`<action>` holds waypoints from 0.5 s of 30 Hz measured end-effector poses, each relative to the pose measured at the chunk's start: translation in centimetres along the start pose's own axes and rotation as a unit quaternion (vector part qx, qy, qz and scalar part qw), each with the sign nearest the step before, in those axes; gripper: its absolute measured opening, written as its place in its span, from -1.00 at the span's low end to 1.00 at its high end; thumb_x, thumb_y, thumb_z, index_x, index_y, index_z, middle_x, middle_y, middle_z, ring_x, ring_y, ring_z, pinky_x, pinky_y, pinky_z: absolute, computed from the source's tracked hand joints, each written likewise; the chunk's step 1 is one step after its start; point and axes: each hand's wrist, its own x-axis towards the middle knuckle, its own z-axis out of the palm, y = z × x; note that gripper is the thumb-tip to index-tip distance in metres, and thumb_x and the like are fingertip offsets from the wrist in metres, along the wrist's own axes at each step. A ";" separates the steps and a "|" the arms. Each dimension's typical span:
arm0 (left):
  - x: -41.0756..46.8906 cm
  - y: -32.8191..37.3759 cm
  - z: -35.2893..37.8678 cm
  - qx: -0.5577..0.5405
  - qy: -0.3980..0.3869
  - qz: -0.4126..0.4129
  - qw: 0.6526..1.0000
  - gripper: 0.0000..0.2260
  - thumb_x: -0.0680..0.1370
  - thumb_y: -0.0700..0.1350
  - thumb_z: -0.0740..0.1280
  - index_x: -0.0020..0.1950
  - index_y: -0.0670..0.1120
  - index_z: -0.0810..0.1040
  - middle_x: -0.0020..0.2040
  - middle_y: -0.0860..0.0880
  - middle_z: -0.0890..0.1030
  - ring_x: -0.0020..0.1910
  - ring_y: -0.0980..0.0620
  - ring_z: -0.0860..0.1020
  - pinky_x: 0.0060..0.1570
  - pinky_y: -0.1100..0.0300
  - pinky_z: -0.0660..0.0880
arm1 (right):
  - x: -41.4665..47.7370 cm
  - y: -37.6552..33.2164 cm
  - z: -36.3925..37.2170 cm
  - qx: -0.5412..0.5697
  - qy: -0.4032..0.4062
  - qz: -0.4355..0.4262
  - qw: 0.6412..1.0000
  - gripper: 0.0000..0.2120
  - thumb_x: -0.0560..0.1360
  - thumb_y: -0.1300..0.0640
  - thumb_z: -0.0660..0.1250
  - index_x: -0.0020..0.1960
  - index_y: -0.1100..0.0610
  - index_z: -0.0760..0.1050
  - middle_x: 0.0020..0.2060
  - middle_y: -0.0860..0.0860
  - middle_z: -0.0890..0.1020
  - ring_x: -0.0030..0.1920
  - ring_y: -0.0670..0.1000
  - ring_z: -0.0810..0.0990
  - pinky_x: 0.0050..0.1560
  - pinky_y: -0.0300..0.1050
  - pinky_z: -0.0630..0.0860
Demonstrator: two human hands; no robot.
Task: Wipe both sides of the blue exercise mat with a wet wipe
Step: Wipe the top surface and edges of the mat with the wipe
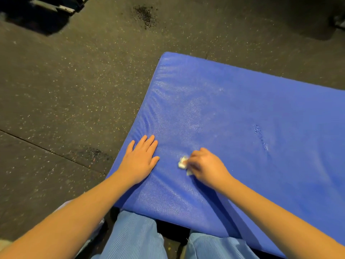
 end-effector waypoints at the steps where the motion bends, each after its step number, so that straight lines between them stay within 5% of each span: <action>1: -0.1 0.1 0.0 -0.002 0.001 -0.001 1.000 -0.47 0.68 0.11 -0.05 0.60 -0.02 -0.11 0.60 0.04 -0.16 0.57 0.02 -0.19 0.51 -0.03 -0.19 | 0.4 1.0 -0.1 -0.026 0.045 0.046 0.998 -0.94 0.39 0.21 0.45 -0.24 0.11 0.60 -0.29 0.02 0.56 -0.25 0.12 0.43 -0.38 -0.11 0.32; 4: -0.5 0.2 0.0 -0.013 0.005 0.000 1.000 -0.48 0.69 0.10 -0.04 0.60 -0.03 -0.09 0.60 0.04 -0.14 0.57 0.03 -0.18 0.52 -0.03 -0.19 | 0.5 0.6 0.5 -0.003 0.107 0.125 0.986 -0.89 0.33 0.29 0.46 -0.27 0.10 0.60 -0.32 0.01 0.57 -0.27 0.13 0.45 -0.33 -0.11 0.31; 9: -1.2 0.0 0.4 -0.006 0.013 0.002 1.000 -0.48 0.69 0.09 -0.04 0.60 -0.03 -0.08 0.60 0.04 -0.14 0.57 0.03 -0.17 0.52 -0.02 -0.17 | -3.7 -3.8 0.1 0.134 -0.086 -0.032 0.987 -0.84 0.49 0.12 0.31 -0.07 0.09 0.67 -0.20 0.00 0.57 -0.19 0.00 0.53 -0.19 -0.16 0.45; 12: -1.3 0.0 0.4 -0.012 0.016 0.001 1.000 -0.49 0.69 0.08 -0.05 0.60 -0.03 -0.06 0.60 0.03 -0.13 0.57 0.02 -0.16 0.51 -0.02 -0.16 | -3.2 -2.2 -0.3 0.122 0.003 0.028 0.992 -0.87 0.51 0.13 0.35 -0.10 0.12 0.67 -0.22 -0.04 0.47 -0.34 -0.22 0.46 -0.25 -0.40 0.33; 15: -1.5 0.2 0.5 -0.012 0.017 -0.004 1.000 -0.49 0.69 0.08 -0.04 0.60 -0.04 -0.06 0.60 0.03 -0.13 0.57 0.02 -0.15 0.51 -0.02 -0.15 | -3.3 -3.4 0.2 0.152 0.023 0.073 0.985 -0.89 0.48 0.22 0.39 -0.06 0.09 0.69 -0.28 -0.13 0.39 -0.34 -0.22 0.46 -0.23 -0.36 0.37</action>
